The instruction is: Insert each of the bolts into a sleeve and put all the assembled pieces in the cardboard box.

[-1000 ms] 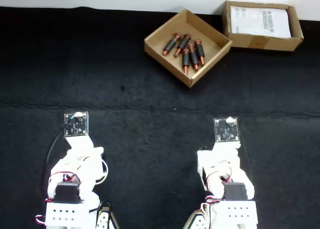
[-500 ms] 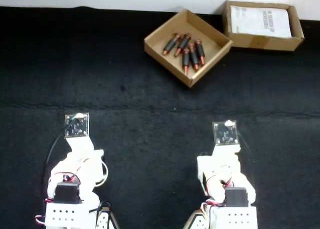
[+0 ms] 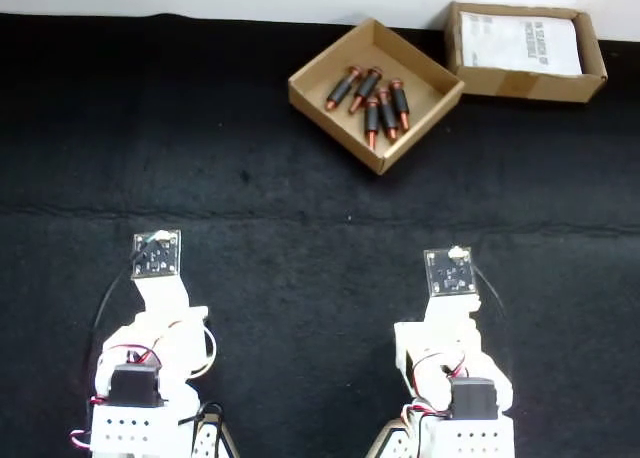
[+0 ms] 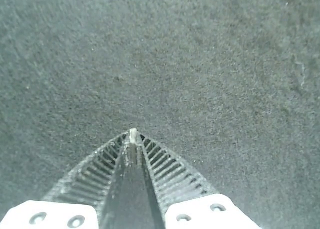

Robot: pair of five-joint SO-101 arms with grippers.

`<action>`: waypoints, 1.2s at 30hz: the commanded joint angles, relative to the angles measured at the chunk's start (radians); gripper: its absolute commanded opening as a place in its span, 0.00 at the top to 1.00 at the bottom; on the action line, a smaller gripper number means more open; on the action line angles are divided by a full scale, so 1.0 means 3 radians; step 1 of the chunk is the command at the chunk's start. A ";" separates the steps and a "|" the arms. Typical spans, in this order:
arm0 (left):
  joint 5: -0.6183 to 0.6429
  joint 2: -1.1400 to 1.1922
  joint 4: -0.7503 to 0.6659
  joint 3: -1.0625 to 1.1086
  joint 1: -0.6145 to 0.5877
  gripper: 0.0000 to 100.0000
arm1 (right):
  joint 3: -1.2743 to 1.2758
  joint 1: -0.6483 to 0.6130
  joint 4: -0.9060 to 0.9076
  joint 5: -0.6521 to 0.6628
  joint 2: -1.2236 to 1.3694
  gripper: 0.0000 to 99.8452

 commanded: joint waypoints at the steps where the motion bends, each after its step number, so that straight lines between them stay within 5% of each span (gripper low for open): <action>1: -0.0005 -0.0074 0.0199 0.0059 0.0049 0.99 | 0.0453 0.0018 -0.0018 0.0005 -0.0064 0.97; 36: -0.0005 -0.0074 0.0199 0.0059 0.0049 0.99 | 0.0453 0.0018 -0.0018 0.0010 -0.0069 0.97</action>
